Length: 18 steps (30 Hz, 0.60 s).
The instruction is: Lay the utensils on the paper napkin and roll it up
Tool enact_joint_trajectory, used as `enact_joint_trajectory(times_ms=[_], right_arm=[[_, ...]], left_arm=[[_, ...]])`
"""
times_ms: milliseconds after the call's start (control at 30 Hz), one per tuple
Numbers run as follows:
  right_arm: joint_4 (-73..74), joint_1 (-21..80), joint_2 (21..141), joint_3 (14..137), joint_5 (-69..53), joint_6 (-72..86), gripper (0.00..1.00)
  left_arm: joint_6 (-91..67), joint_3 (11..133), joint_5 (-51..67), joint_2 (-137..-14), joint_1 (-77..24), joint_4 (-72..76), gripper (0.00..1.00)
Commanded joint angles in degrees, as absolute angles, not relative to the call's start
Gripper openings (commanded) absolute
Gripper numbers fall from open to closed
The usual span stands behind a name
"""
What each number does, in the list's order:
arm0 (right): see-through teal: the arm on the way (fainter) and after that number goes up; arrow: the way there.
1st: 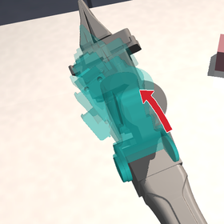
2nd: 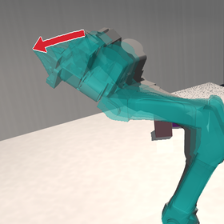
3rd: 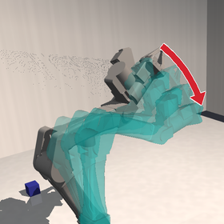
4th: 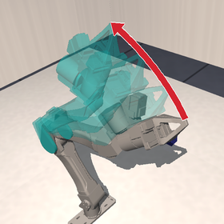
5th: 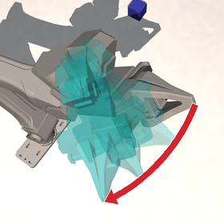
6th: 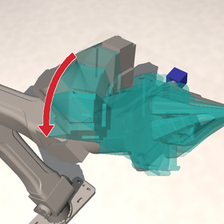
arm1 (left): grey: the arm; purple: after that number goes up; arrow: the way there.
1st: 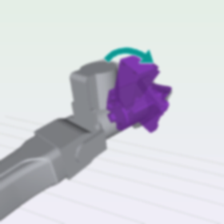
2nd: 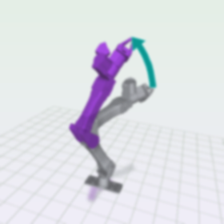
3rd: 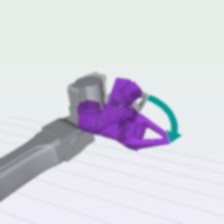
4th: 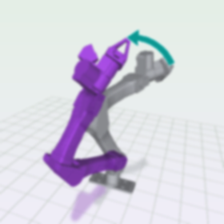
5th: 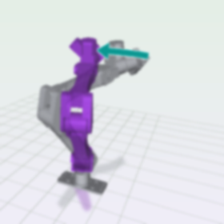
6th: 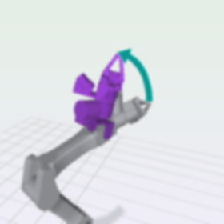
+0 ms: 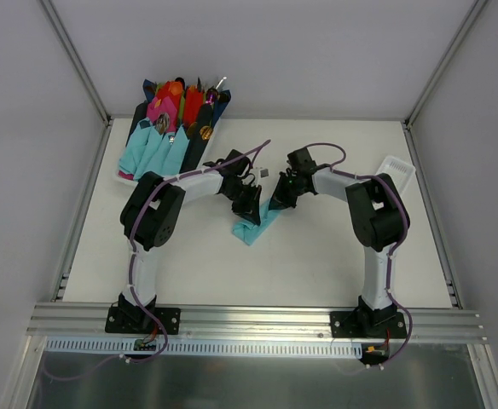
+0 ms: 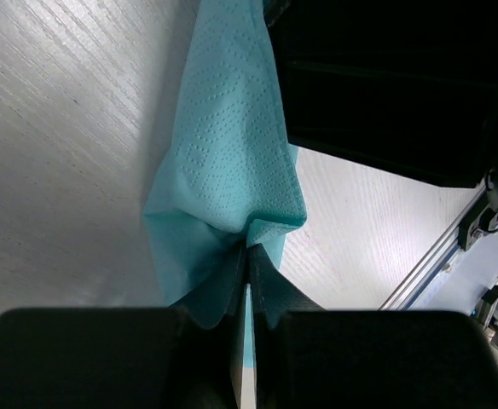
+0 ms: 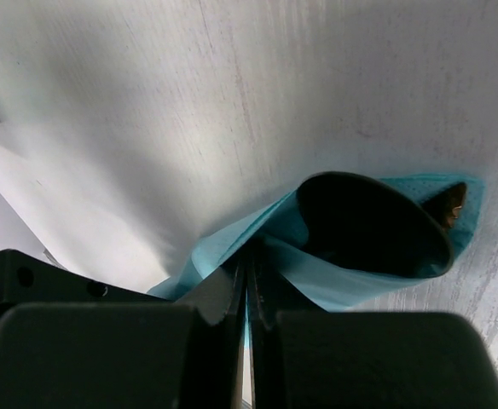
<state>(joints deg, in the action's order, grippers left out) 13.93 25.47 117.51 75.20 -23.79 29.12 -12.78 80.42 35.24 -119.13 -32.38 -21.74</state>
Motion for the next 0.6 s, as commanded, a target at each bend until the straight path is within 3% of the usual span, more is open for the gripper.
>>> enact_joint_trajectory(times_ms=[0, 133, 267, 567], right_arm=[[19.5, 25.2, 115.9, 73.2, -19.6, 27.5, 0.0], [19.4, 25.1, 113.1, 73.3, -20.9, 27.0, 0.0], [19.3, 24.6, 110.6, 73.6, -22.0, 26.2, 0.09], [11.8, 22.7, 107.2, 69.1, -27.9, 26.0, 0.07]], left_arm=[[-13.4, 78.9, 30.3, -121.7, -31.6, -22.9, 0.0], [-13.6, 78.9, 29.3, -122.5, -30.2, -22.9, 0.0], [-13.4, 78.8, 28.7, -122.6, -29.9, -22.9, 0.0], [-13.3, 79.0, 29.2, -122.5, -29.7, -22.9, 0.0]])
